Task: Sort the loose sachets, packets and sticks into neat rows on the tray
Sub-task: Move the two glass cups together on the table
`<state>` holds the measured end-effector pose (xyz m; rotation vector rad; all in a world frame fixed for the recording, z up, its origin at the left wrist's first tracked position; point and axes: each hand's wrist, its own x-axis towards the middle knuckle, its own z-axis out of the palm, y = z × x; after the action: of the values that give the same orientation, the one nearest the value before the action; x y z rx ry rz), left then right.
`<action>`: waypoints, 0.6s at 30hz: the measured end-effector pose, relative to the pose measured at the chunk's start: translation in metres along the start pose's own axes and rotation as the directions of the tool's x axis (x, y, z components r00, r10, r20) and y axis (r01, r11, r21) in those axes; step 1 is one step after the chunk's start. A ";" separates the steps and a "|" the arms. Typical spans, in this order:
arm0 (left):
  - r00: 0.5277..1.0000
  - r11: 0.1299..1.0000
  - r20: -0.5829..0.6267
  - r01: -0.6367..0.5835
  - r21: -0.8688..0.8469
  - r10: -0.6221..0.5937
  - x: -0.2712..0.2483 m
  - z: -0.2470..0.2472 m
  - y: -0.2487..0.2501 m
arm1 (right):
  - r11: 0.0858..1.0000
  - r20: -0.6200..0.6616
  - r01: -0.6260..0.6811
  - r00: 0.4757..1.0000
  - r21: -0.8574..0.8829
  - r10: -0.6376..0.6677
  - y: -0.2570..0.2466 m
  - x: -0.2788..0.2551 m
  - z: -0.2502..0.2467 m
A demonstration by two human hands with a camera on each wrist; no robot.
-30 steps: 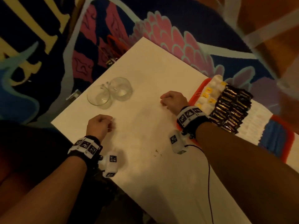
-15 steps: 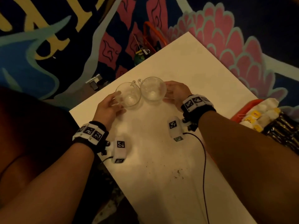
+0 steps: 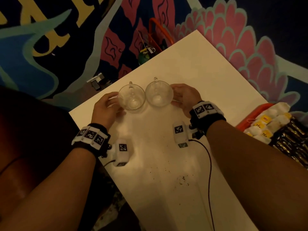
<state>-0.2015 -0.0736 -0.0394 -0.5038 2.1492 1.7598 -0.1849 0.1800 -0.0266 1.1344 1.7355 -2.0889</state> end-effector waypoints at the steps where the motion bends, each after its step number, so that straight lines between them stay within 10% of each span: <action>1: 0.999 0.998 0.049 0.018 -0.061 -0.015 0.000 0.000 0.003 | 1.000 0.017 -0.004 1.000 0.007 0.004 -0.001 0.000 0.002; 14: 0.990 0.991 -0.128 0.034 -0.128 -0.050 -0.012 0.002 -0.014 | 0.997 -0.133 -0.017 0.991 0.071 0.026 0.031 -0.017 0.004; 18: 0.997 0.994 0.078 0.002 -0.109 0.006 0.010 -0.005 0.011 | 0.997 -0.036 0.066 0.997 -0.031 -0.068 0.010 -0.008 0.000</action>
<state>-0.2158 -0.0771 -0.0340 -0.4512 2.0104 1.8733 -0.1737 0.1741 -0.0294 1.1289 1.8399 -2.0852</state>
